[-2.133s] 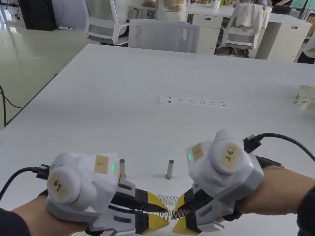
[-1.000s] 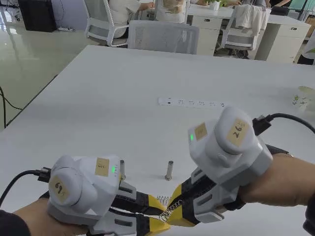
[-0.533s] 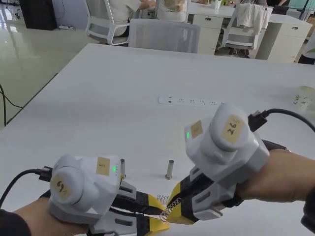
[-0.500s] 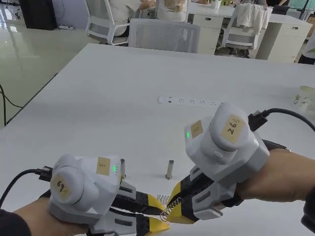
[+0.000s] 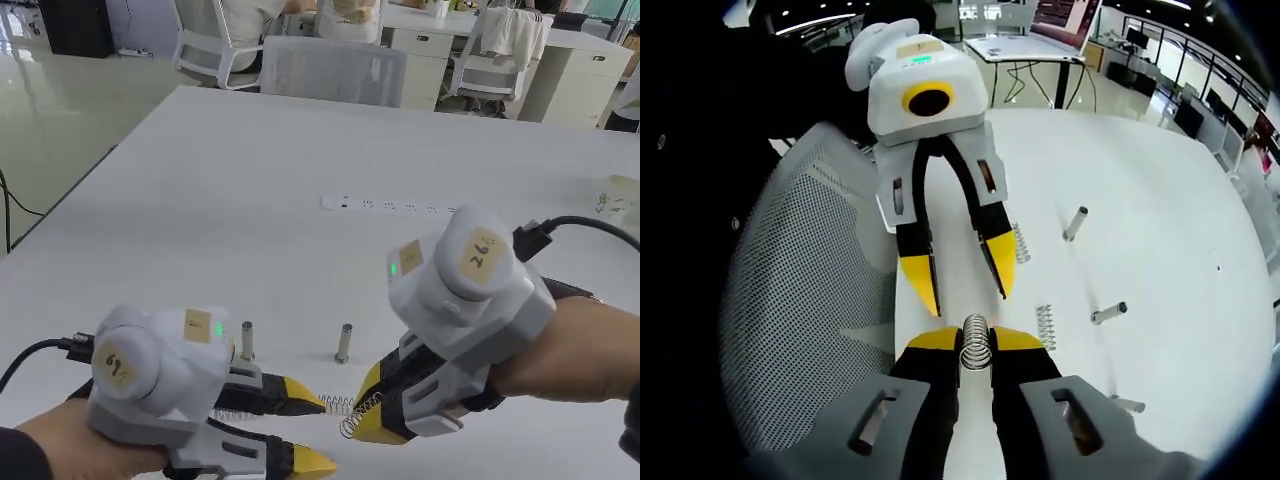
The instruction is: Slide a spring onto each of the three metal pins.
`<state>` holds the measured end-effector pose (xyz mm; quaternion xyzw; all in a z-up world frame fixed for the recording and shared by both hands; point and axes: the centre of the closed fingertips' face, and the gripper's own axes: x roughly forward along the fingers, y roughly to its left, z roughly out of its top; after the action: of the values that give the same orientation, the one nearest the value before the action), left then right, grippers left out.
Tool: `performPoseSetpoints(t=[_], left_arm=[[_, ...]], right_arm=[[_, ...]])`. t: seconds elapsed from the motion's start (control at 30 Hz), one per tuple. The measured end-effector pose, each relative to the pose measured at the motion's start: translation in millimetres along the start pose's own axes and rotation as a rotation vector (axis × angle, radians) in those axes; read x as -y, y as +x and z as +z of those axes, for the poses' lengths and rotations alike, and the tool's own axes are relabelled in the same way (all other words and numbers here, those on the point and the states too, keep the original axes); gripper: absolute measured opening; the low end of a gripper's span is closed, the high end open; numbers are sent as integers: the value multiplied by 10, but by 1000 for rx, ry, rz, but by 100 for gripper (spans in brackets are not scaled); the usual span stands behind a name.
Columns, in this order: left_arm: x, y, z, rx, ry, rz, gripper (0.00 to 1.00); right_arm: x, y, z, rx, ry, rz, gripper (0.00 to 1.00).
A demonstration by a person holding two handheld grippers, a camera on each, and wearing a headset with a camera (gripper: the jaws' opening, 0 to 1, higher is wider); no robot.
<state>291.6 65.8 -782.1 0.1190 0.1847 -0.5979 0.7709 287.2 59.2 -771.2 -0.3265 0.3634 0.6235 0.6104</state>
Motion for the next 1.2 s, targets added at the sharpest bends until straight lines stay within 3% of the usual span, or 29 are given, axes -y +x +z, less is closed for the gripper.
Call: performPoseSetpoints(t=[0.23, 0.33, 0.57, 0.93, 1.2], left_arm=[[-82, -97, -96, -4, -27, 50, 38], [-156, -141, -133, -5, -45, 90, 48], [-262, -245, -228, -11, -92, 148, 59], [-368, -431, -355, 0, -146, 218, 62], [-475, -577, -427, 19, -180, 280, 66]], right_arm=[[51, -23, -58, -14, 11, -9, 8], [72, -36, -83, -20, 15, -13, 8], [95, -65, -147, -31, 25, -15, 8], [194, -170, -248, -49, 43, -34, 8], [389, -325, -327, -72, 61, -70, 8]])
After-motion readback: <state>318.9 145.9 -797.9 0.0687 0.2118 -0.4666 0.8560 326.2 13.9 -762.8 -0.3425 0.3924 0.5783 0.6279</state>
